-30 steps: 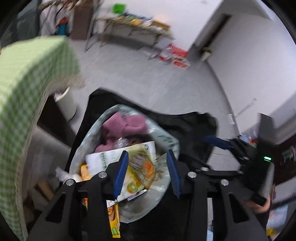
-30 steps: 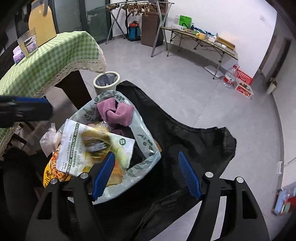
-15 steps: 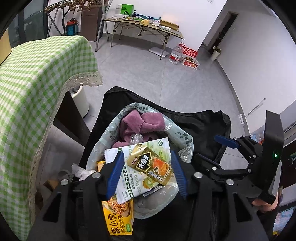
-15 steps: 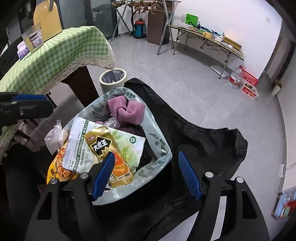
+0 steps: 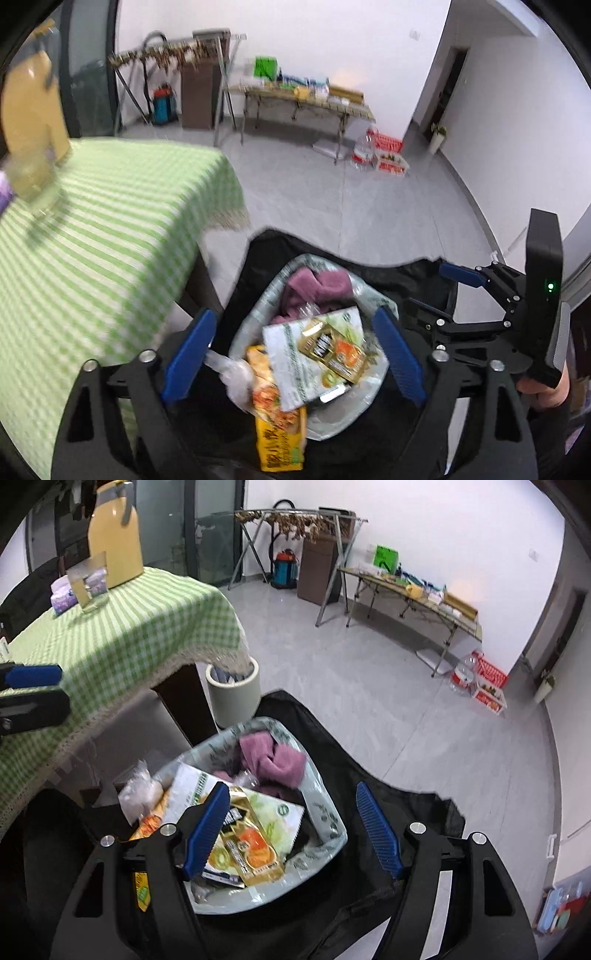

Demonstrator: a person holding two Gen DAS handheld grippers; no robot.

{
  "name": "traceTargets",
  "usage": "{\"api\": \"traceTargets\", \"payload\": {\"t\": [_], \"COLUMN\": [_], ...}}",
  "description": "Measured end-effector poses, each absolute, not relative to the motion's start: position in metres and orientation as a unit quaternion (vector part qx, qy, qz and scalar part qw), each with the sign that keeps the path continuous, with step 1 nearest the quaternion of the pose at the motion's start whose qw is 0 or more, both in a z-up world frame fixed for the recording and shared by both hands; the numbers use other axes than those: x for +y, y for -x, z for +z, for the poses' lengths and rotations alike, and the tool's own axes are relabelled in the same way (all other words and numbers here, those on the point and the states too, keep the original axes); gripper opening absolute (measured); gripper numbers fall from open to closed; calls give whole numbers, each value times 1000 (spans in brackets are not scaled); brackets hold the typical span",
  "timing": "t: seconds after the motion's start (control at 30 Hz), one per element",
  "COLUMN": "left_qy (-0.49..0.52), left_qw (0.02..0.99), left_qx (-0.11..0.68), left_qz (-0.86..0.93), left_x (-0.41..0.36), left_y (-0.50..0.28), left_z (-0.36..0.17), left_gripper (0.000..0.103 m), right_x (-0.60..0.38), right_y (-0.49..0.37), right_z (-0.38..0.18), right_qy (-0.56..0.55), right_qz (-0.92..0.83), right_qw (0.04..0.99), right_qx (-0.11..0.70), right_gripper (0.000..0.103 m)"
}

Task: Collect trash
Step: 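Move both tools back over the table toward the milk carton and straw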

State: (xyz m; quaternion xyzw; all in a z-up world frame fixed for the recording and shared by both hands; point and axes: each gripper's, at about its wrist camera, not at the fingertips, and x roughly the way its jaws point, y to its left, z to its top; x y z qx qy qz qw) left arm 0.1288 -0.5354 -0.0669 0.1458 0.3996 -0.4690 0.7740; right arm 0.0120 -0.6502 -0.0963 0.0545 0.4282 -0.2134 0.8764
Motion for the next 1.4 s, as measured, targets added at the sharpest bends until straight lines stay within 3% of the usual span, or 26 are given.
{"api": "traceTargets", "payload": {"t": [0.67,1.0,1.4], "left_qy": [-81,-25,3], "left_qw": [882,908,928], "left_qx": [279,289,324], "left_qz": [-371,-302,-183], "left_x": [-351,-236,-70], "left_y": [-172,-213,-249], "left_z": [15,16,-5], "left_gripper": [96,96,96], "right_x": [-527,-444,-310], "right_y": [-68,-108,-203], "right_z": [-12,10,-5], "right_qy": [44,82,152], "right_qz": [-142,-67,52], "right_qw": [931,949,941], "right_qx": [333,298,297], "right_gripper": [72,72,72]}}
